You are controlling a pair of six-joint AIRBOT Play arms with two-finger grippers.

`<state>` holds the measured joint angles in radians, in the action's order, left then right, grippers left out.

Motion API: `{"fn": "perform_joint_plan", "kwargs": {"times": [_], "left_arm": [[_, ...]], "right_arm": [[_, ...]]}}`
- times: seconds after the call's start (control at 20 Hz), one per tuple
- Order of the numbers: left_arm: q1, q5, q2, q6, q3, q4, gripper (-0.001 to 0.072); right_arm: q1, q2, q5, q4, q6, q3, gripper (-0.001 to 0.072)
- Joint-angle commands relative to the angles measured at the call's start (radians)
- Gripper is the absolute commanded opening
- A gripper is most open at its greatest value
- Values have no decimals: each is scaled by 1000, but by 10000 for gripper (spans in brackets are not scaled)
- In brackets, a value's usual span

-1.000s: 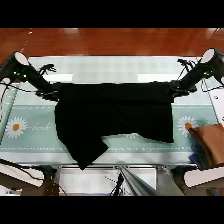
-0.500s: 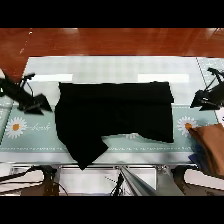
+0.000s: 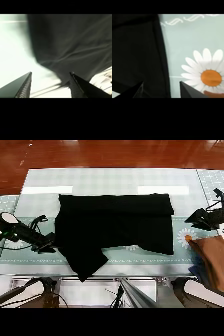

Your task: Fold the shirts.

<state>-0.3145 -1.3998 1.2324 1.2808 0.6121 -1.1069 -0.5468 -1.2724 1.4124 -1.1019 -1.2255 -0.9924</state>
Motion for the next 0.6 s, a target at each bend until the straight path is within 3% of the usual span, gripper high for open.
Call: {"fn": "perform_joint_plan", "kwargs": {"times": [0.0,0.2,0.25,0.3,0.35,0.55], "left_arm": [[28,68,-3,-16,-70,79,561],[113,139,6,-11,-93,107,533],[133,170,10,5,-93,110,423],[145,200,11,24,-93,111,173],[148,215,11,33,-93,113,26],[145,201,11,32,-93,105,25]], "right_arm": [[-6,5,-23,47,21,12,551],[-6,5,-21,62,20,12,551],[-6,5,-18,68,20,12,551],[-6,5,-11,72,20,12,551],[-6,5,-6,72,20,12,551],[-8,5,16,-64,11,30,551]]}}
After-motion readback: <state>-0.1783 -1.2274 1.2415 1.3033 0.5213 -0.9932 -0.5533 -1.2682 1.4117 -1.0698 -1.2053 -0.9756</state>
